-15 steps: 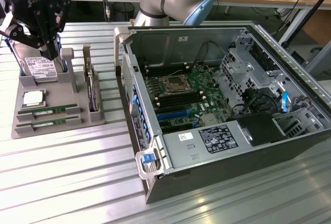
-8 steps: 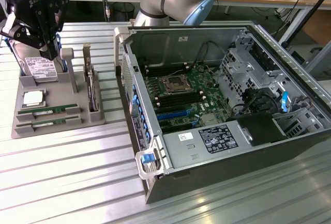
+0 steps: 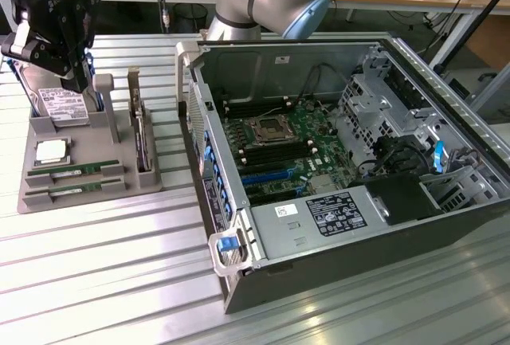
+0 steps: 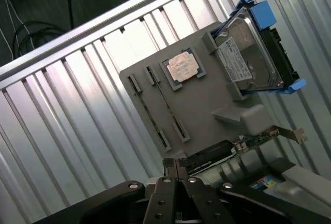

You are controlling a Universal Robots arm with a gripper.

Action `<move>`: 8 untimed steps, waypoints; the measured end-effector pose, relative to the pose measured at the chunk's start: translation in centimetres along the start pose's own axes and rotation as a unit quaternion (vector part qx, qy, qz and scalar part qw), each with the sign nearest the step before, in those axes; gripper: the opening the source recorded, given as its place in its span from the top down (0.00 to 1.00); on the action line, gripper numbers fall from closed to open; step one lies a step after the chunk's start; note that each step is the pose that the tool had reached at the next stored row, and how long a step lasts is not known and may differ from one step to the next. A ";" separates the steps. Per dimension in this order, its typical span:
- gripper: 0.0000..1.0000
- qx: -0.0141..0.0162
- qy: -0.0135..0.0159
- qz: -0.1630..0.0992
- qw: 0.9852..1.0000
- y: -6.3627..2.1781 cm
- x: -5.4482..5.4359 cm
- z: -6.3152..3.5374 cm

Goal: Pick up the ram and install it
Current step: 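Pick up the ram and move it above insertion slot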

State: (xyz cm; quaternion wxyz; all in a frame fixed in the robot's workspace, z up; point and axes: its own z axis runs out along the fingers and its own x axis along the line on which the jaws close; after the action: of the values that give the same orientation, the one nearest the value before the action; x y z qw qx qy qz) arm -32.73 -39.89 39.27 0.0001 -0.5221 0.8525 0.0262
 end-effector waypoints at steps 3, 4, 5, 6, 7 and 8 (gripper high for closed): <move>0.89 -0.001 0.001 -0.027 1.000 0.00 0.0 0.00; 0.89 -0.001 0.002 -0.036 0.999 0.00 0.0 0.00; 0.89 -0.001 0.002 -0.042 0.999 0.00 0.0 0.00; 0.89 -0.001 0.002 -0.050 0.999 0.00 0.0 0.00; 0.89 -0.002 0.003 -0.061 0.998 0.00 0.0 0.00; 0.89 -0.002 0.003 -0.071 0.997 0.00 0.0 0.00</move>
State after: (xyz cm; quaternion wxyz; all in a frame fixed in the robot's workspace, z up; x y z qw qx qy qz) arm -32.73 -39.89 39.27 -0.0018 -0.5812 0.8134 0.0261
